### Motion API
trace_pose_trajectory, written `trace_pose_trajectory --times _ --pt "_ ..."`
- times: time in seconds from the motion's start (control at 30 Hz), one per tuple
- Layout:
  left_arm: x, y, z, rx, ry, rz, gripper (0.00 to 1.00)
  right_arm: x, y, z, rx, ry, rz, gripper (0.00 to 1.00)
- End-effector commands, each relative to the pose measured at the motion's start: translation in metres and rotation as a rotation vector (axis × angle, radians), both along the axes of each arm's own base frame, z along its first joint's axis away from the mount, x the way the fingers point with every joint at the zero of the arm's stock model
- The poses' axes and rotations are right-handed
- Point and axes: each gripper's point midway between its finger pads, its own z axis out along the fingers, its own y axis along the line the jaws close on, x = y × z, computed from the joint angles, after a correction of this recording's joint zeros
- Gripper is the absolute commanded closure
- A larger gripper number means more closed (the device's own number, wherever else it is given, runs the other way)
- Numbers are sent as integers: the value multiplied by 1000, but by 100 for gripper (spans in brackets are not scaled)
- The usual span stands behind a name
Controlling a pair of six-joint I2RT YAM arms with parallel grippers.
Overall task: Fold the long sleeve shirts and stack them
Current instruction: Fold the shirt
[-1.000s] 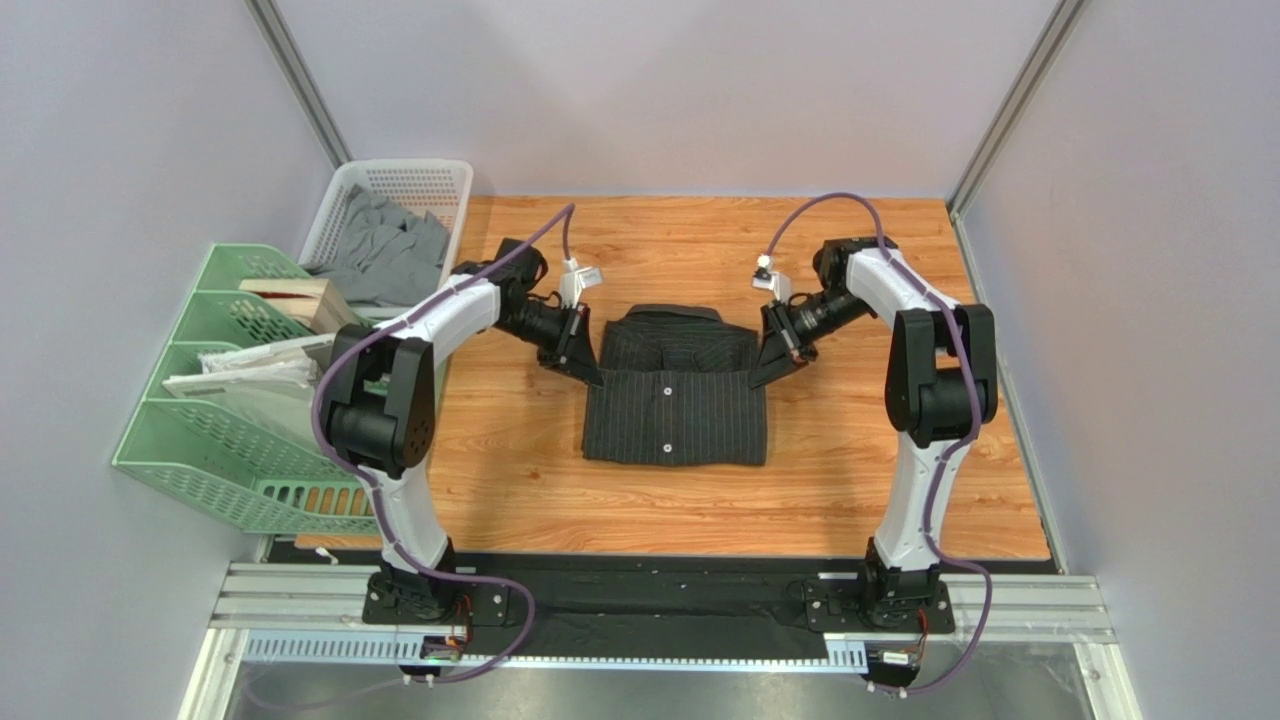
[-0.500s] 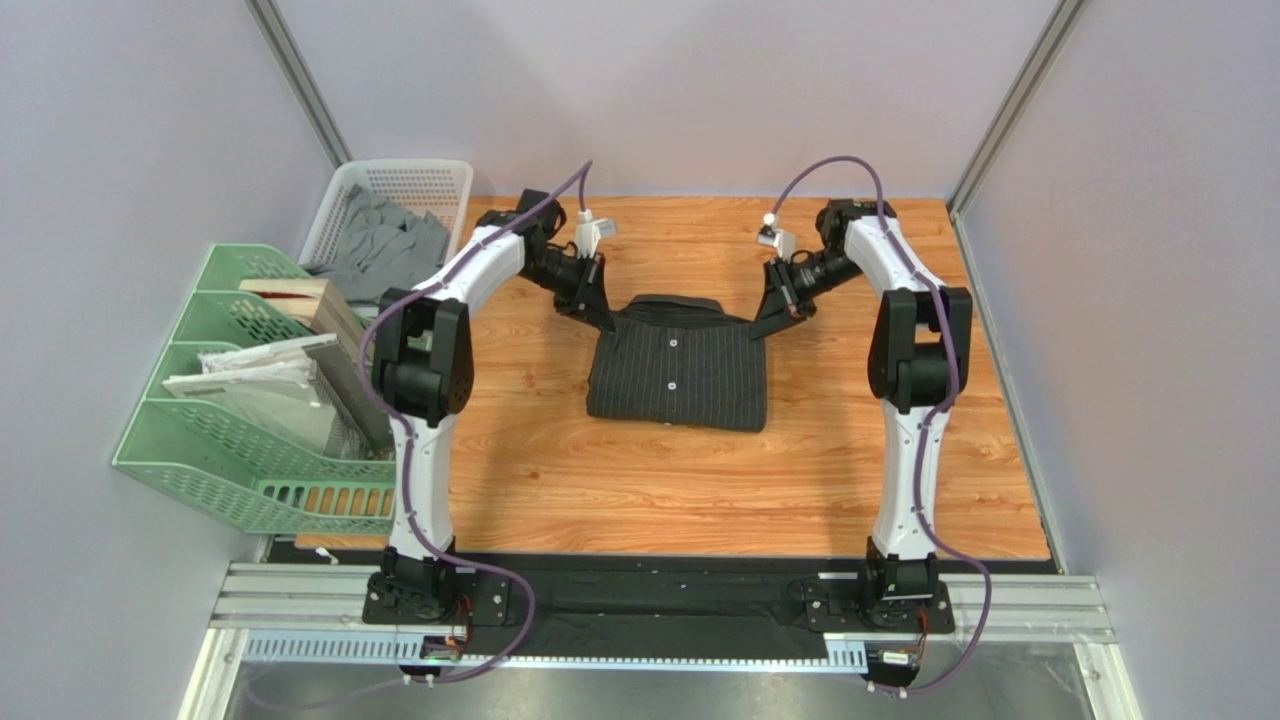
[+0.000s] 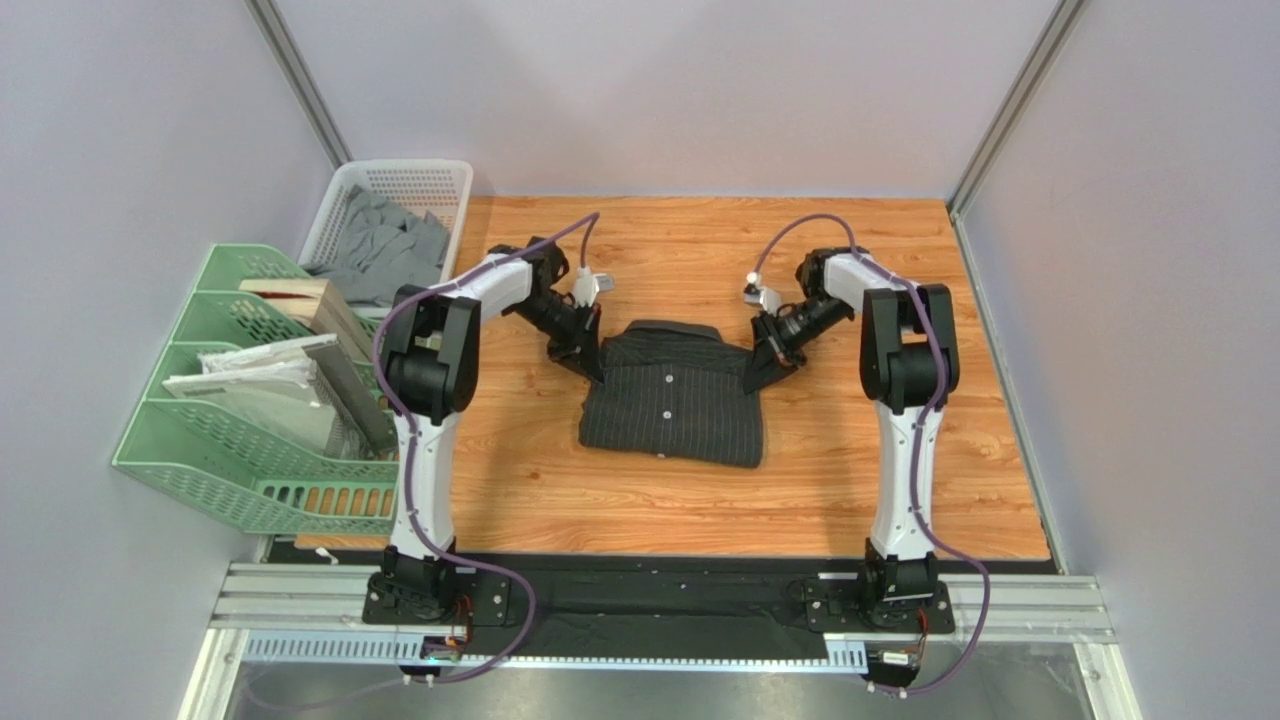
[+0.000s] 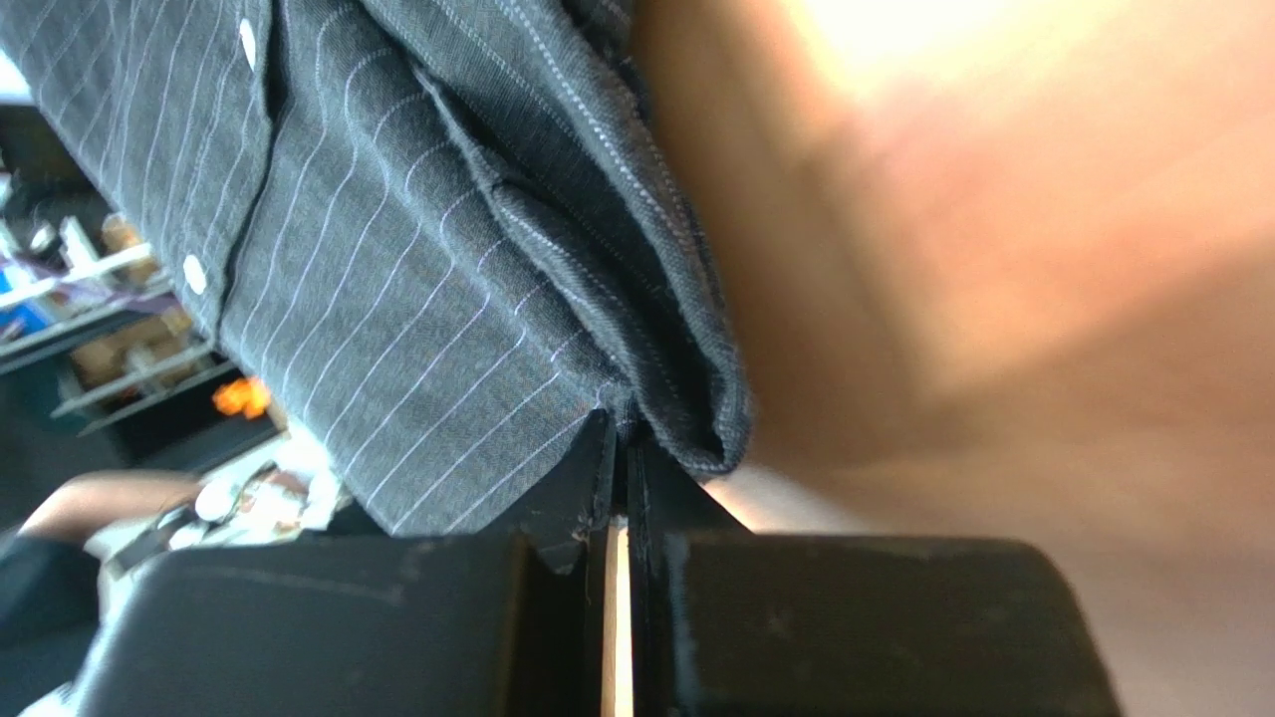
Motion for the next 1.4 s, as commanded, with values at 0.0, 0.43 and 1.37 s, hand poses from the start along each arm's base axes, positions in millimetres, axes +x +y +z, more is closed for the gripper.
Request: trace_pose_trajectory --times 0.0,0.43,1.37 --pt "-40 0 37 -60 -5 -32 100 -41 3 29 12 -23 44 100" --pt "2 -8 94 -116 -257 -31 100 -4 8 85 87 -181 26 100" --pt "56 8 76 -153 -350 53 100 53 12 96 164 -309 -49 100"
